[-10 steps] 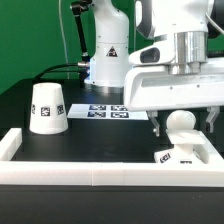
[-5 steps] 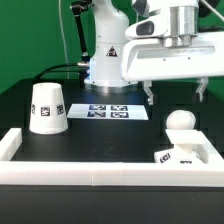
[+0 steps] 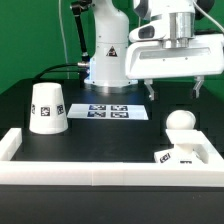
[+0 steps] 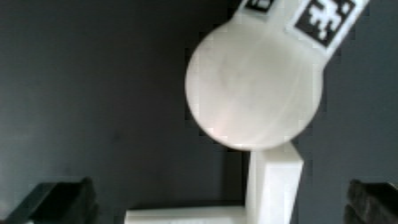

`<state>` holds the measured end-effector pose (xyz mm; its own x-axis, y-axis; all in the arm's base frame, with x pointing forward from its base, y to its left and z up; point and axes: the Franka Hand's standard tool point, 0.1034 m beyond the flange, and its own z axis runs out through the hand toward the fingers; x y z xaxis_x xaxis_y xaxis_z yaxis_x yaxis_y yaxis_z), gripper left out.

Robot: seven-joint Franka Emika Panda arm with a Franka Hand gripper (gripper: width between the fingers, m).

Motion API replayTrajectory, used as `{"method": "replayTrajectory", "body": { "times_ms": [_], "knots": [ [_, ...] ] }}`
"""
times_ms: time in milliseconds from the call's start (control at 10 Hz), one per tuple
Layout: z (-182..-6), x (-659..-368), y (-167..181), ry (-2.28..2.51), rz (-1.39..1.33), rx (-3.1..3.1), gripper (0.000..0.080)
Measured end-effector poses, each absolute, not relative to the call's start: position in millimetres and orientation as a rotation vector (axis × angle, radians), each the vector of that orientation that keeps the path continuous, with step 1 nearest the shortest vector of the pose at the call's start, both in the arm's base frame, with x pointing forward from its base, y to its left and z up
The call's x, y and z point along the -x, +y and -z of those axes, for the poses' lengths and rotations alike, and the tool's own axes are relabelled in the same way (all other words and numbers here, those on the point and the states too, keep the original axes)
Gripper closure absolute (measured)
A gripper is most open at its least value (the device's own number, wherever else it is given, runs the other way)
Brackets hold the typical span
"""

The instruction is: Assemble lamp

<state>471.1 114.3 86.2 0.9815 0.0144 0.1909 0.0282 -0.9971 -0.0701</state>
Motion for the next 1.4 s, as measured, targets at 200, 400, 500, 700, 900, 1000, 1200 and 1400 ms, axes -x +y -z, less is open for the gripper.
{"method": "replayTrajectory", "body": {
  "times_ms": [200, 400, 500, 700, 900, 1000, 1200, 1400],
  "knots": [
    [-85.7, -470.3, 115.0, 0.174, 0.279, 3.031, 0.01],
    [-83.9, -467.9, 114.3, 0.515, 0.237, 2.966, 0.01],
    [-80.5, -467.6, 108.0, 0.675, 0.218, 2.92, 0.01],
    [-78.1, -467.7, 102.2, 0.892, 0.205, 2.839, 0.01],
    [-77.6, -466.9, 103.0, 0.957, 0.195, 2.813, 0.01],
    [-76.5, -466.6, 104.9, 0.941, 0.174, 2.821, 0.01],
    [-73.2, -469.2, 114.3, 0.921, 0.167, 2.825, 0.01],
    [-71.4, -469.2, 107.7, 0.848, 0.019, 2.853, 0.01]
  ]
}}
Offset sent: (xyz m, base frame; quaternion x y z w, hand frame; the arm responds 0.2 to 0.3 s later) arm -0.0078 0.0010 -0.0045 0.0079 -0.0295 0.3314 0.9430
